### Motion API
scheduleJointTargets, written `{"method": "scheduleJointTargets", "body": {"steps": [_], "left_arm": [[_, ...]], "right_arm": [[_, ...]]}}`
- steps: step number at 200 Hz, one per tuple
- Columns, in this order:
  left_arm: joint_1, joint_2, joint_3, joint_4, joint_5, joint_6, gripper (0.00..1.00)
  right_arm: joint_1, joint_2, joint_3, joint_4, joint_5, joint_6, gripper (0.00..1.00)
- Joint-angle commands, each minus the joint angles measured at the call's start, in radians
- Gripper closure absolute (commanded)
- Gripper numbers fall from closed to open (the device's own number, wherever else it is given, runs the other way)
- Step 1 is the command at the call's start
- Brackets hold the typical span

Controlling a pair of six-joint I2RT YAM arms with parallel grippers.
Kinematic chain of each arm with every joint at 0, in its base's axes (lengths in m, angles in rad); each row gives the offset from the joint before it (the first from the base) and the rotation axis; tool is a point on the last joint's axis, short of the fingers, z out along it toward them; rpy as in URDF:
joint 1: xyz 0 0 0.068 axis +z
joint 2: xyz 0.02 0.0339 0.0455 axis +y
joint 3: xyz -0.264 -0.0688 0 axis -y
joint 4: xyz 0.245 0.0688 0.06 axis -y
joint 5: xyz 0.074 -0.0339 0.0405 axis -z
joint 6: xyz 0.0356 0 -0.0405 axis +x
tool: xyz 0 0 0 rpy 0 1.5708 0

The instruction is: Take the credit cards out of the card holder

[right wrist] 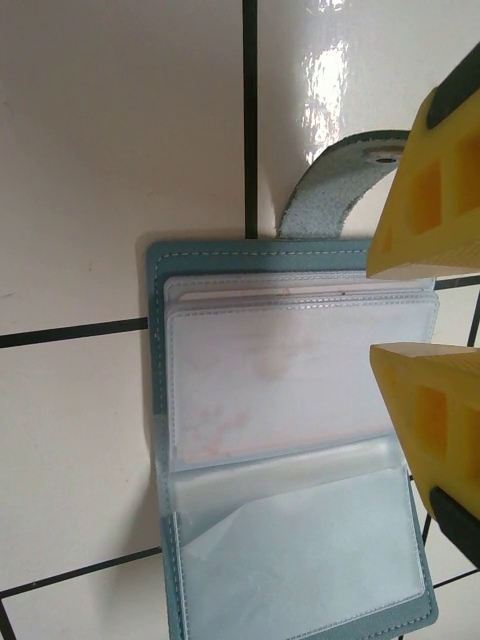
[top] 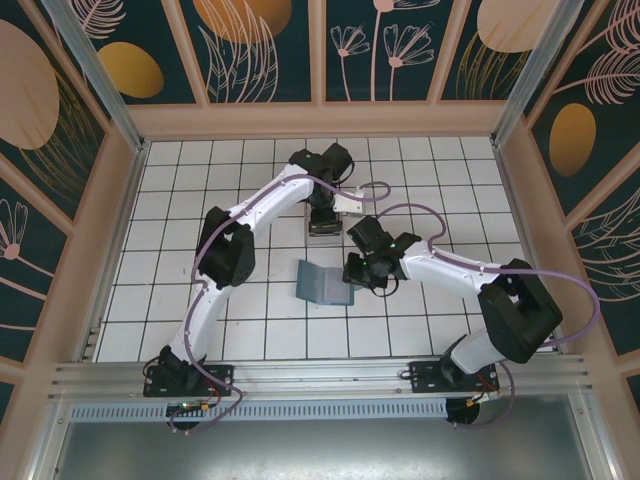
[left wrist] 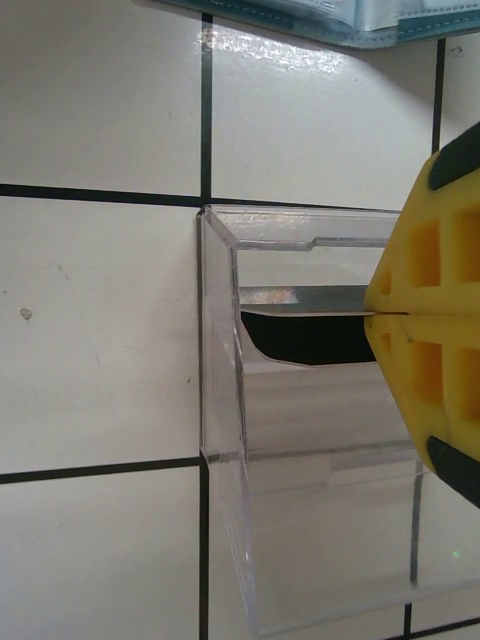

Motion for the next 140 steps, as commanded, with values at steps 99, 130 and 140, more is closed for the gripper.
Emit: {"method": "scheduleJointTargets", "body": {"steps": [99,130,140], "left_arm": [[0.005,-0.020,0.046,-0.028,-0.040,-0.055,0.68],[0.005,-0.064,0.020,0.015,-0.038,-0.088,0.69],[0.005,-0.090,-0.003,0.045,-0.032,-0.111,0.69]], "right_arm": [[0.010,-0.030,0.013,-0.036,0.043,0.012,0.75],[0.012,-0.030,0.013,-0.030,0.047,0.013,0.75],[0.012,-0.029,0.015,-0.030,0.049,0.013,0.75]]}}
